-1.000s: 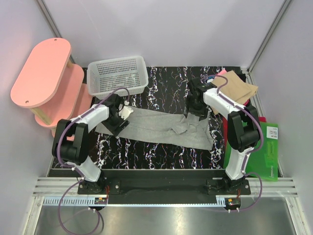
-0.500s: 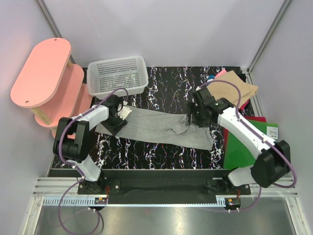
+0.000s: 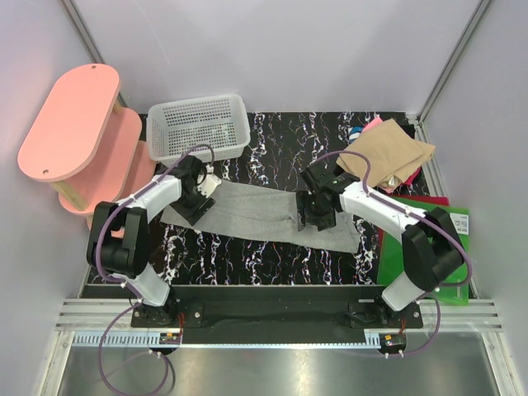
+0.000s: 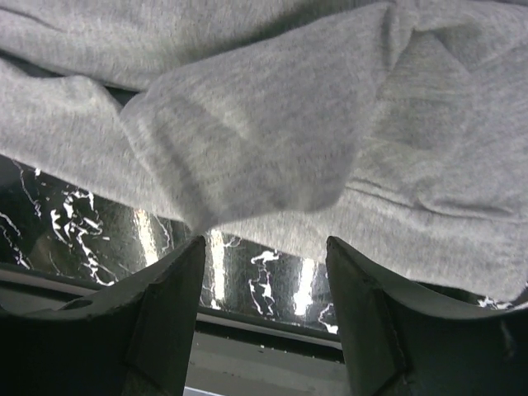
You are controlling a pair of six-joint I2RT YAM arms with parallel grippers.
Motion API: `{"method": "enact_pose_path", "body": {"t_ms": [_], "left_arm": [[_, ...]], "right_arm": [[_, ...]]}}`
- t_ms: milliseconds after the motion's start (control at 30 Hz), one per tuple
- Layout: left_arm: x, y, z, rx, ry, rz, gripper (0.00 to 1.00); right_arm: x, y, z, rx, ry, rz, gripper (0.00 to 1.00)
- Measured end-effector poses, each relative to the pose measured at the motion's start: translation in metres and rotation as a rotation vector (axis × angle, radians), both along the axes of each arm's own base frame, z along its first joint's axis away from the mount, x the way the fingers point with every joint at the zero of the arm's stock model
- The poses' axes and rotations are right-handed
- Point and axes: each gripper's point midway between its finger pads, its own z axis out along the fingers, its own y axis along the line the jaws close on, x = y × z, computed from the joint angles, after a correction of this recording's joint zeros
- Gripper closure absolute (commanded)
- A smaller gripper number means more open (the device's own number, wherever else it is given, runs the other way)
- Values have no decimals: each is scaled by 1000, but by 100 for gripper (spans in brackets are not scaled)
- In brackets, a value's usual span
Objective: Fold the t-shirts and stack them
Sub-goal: Fold the other side of the tshirt into a rectangle
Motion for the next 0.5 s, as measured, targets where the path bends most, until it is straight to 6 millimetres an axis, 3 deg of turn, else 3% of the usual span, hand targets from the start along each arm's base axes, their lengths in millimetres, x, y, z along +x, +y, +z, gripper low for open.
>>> {"method": "enact_pose_path", "body": {"t_ms": [167, 300, 500], "left_arm": [[19, -5, 19, -15, -52, 4, 34], [33, -7, 28, -22, -87, 4, 35], [35, -8, 9, -12, -41, 5, 36]], "right_arm": [[7, 5, -15, -15, 21, -2, 36], [26, 15, -15, -20, -3, -8, 39], [65, 33, 0, -8, -79, -11, 41]]}}
